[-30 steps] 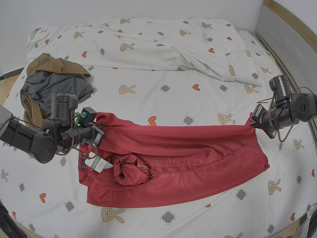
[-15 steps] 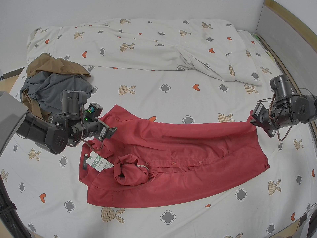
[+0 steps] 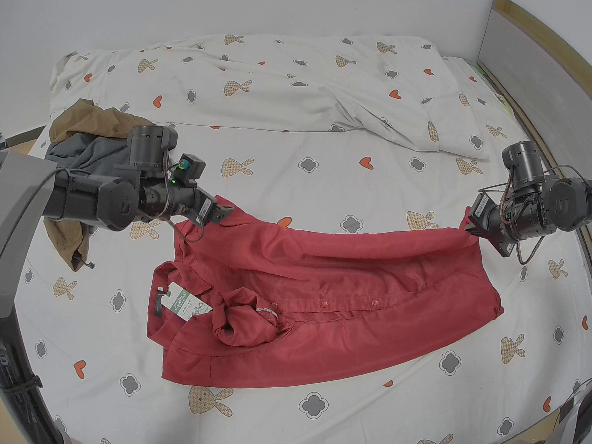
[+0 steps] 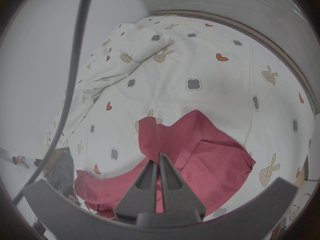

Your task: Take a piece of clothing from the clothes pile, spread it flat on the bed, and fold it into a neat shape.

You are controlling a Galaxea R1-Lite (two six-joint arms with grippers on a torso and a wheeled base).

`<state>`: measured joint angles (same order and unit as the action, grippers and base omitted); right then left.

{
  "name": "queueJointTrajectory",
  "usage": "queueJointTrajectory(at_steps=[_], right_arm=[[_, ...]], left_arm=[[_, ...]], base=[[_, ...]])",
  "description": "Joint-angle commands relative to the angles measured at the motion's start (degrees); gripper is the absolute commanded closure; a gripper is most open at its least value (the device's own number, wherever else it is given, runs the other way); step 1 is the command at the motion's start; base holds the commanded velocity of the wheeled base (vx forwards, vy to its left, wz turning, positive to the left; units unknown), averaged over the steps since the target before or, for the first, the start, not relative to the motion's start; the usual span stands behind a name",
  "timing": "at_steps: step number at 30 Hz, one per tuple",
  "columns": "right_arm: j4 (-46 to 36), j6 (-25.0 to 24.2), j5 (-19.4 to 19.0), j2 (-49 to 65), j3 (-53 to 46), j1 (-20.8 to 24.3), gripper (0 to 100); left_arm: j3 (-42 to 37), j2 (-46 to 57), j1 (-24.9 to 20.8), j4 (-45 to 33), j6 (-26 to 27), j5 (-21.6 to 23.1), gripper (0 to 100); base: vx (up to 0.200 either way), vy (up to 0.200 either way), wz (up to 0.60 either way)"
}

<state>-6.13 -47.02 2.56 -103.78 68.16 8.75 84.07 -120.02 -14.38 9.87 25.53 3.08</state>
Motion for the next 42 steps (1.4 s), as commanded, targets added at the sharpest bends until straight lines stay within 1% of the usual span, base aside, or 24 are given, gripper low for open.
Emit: queueJointTrajectory(at_steps=[1, 6, 10, 17, 21, 22, 28, 35, 39, 42], right_arm=[[-0.02, 0.0, 0.16, -0.11, -0.13, 0.39, 100], [-0.02, 0.0, 0.25, -0.11, -0.13, 0.39, 100], [-0.02, 0.0, 0.25, -0.11, -0.22, 0.3, 100], [-0.02, 0.0, 0.25, -0.02, -0.92, 0.48, 100], [-0.02, 0.0, 0.16, -0.02, -1.36, 0.48, 100], [-0.02, 0.09, 0.16, -0.02, -1.45, 0.48, 100], [-0.02, 0.0, 0.16, 0.16, -1.89, 0.3, 100], [0.07, 0.09, 0.08, -0.02, -2.77, 0.39, 100], [0.42, 0.09, -0.01, -0.11, -2.5, 0.3, 100], [2.88, 0.09, -0.1, -0.2, -2.85, 0.3, 100]], left_arm=[[13.76, -9.01, 1.82, -7.41, -0.39, 1.49, 0], [17.45, -13.4, 1.99, -8.12, -1.18, 1.49, 0], [18.68, -15.07, 1.99, -8.12, -1.18, 1.49, 0], [24.3, -20.7, 2.78, -8.38, -1.18, 1.49, 0], [25.97, -23.25, 3.22, -8.2, -1.18, 1.49, 0], [26.32, -23.68, 3.22, -8.2, -1.18, 1.49, 100], [26.32, -22.72, 3.22, -8.03, -1.88, 1.49, 100], [25.71, -18.32, 3.13, -8.2, -3.73, 1.49, 100], [23.95, -14.63, 3.13, -7.85, -5.05, 1.49, 100], [21.84, -12.35, 2.87, -7.77, -5.31, 1.75, 100]], base=[[0.0, 0.0, 0.0], [0.0, 0.0, 0.0], [0.0, 0.0, 0.0], [0.0, 0.0, 0.0], [0.0, 0.0, 0.0], [0.0, 0.0, 0.0], [0.0, 0.0, 0.0], [0.0, 0.0, 0.0], [0.0, 0.0, 0.0], [0.0, 0.0, 0.0]])
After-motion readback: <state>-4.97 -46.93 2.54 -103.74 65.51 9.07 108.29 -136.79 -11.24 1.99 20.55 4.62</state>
